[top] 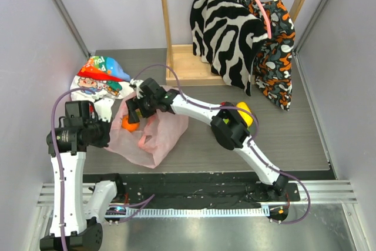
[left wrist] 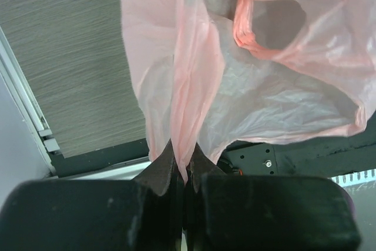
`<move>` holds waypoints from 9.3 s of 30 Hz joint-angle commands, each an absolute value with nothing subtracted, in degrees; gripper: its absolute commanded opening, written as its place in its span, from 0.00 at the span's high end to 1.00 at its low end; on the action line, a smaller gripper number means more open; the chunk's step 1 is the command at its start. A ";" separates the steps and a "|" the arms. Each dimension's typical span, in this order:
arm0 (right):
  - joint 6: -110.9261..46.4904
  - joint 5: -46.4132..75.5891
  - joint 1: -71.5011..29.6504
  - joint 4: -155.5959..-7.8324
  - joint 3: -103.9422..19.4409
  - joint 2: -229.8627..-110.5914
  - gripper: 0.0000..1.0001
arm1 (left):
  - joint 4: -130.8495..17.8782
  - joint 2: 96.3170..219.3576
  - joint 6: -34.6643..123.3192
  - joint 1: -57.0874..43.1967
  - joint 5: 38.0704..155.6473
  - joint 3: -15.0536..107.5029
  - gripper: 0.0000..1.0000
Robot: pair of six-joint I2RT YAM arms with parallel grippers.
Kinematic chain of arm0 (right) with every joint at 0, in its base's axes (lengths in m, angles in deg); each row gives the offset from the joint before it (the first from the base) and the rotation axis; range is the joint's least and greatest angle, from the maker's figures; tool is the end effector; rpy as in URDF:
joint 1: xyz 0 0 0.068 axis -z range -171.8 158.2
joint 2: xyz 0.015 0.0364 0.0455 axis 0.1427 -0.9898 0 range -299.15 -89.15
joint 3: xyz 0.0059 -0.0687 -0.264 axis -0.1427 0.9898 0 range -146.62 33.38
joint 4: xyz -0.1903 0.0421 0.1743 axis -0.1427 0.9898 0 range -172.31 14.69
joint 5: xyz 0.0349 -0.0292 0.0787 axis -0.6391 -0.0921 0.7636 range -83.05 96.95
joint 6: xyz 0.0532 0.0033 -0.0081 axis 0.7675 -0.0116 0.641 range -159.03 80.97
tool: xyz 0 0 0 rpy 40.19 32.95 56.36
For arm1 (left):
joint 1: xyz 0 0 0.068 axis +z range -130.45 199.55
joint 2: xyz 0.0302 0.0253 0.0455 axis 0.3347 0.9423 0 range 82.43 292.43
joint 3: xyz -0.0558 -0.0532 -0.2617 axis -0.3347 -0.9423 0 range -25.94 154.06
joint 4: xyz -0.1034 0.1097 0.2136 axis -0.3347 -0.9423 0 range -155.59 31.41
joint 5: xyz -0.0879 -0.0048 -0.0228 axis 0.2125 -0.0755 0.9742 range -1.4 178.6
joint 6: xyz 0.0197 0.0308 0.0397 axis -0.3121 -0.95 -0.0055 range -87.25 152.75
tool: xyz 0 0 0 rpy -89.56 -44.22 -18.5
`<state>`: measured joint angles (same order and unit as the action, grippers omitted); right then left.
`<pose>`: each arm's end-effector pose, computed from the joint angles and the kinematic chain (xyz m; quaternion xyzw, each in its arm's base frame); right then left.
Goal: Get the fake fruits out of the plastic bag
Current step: Take out the fake fruit from the plastic bag, then place the fake fruit on the plate, then adjust the plastic bag at the center of the board, then take out the fake fruit from the plastic bag.
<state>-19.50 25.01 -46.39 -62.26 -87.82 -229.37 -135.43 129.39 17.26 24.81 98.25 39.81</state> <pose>0.3143 0.4611 0.1913 -0.3329 0.8299 0.3690 0.2534 0.1102 0.0041 0.3496 0.1085 0.9521 -0.0301 0.2844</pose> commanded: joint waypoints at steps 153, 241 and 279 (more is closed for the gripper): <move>-32.70 44.99 -44.61 -53.92 -75.69 -201.38 0.45 | -137.87 124.19 21.23 24.74 117.08 55.89 1.00; -33.33 21.28 -43.83 -59.37 -81.48 -219.66 0.20 | -136.98 110.91 10.60 29.66 111.89 44.37 1.00; -13.19 24.88 -45.76 -74.66 -101.96 -243.04 0.25 | -144.81 113.19 7.87 30.19 113.21 43.58 1.00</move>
<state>-15.72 26.48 -44.79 -71.44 -97.62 -240.41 -136.11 112.52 8.10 30.19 113.07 42.94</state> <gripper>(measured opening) 0.784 0.030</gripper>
